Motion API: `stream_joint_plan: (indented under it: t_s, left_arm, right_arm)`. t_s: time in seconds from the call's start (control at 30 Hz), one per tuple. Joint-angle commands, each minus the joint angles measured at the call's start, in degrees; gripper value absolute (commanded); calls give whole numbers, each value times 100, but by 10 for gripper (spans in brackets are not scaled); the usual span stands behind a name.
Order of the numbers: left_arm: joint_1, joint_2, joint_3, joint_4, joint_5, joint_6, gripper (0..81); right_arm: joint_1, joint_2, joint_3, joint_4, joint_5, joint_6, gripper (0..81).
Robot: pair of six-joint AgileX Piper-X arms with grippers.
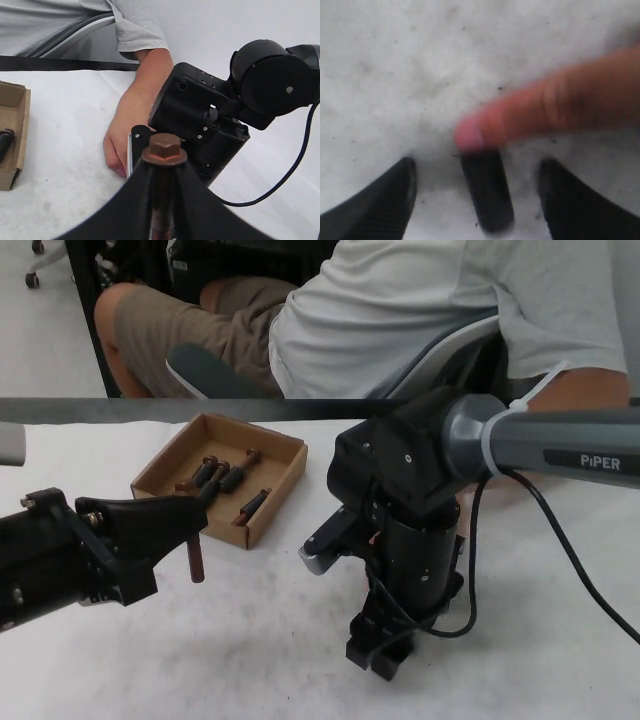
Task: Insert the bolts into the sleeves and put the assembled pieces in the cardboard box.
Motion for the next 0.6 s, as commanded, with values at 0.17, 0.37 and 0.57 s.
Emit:
stream_joint_plan:
  t_s: [0.17, 0.37, 0.57]
  left_arm:
    - [-24, -4, -9, -156, 43, 22, 8]
    - [-24, -4, -9, -156, 43, 22, 8]
    - [-24, -4, -9, -156, 43, 22, 8]
  right_arm:
    - [42, 213, 140, -65, -438, 175, 224]
    - [-44, 213, 140, 479, -202, 223, 378]
    - [-113, 213, 140, 574, 899, 603, 734]
